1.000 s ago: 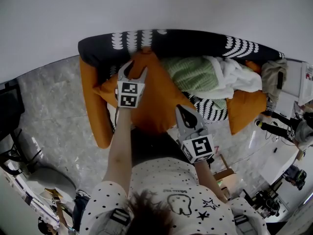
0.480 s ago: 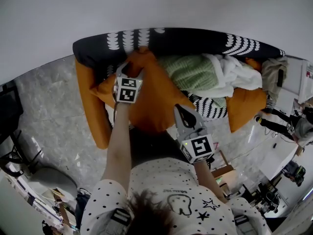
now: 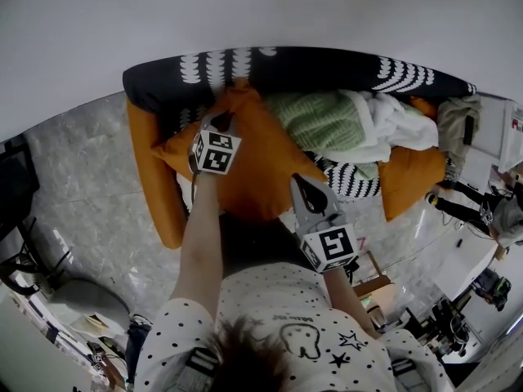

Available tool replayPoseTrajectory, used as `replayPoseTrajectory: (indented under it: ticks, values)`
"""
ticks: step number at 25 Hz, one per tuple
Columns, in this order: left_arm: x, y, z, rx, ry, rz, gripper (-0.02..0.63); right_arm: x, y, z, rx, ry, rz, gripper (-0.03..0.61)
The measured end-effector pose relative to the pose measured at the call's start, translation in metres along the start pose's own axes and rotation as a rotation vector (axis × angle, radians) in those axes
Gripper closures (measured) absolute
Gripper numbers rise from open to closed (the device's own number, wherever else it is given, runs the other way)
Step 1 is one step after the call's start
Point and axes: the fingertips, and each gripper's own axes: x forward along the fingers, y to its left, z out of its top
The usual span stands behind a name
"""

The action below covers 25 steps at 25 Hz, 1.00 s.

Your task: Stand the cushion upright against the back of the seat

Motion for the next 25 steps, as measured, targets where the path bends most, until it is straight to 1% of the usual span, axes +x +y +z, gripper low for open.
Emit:
replayPoseTrajectory:
  ticks: [4,10,14,20,25]
  values:
    - [-0.004,-0.004,0.000,0.004,-0.019,-0.003,0.599,-0.002,-0.001,-0.002,0.005,-0.004,-0.003,0.580]
    - [-0.013,-0.008,0.004,-0.006,-0.041,-0.014,0.601,-0.007,-0.003,0.001,0.002,-0.020,-0.008,0.580]
    - [-0.020,-0.012,0.008,-0.005,-0.057,-0.018,0.603,-0.012,-0.006,0.002,0.017,-0.029,-0.012,0.580]
    - [-0.035,-0.027,0.019,-0.003,-0.089,-0.021,0.603,-0.019,-0.008,0.009,0.013,-0.057,-0.009,0.580]
    - [-0.051,-0.042,0.028,0.000,-0.125,-0.033,0.603,-0.030,-0.007,0.015,0.041,-0.087,-0.002,0.580]
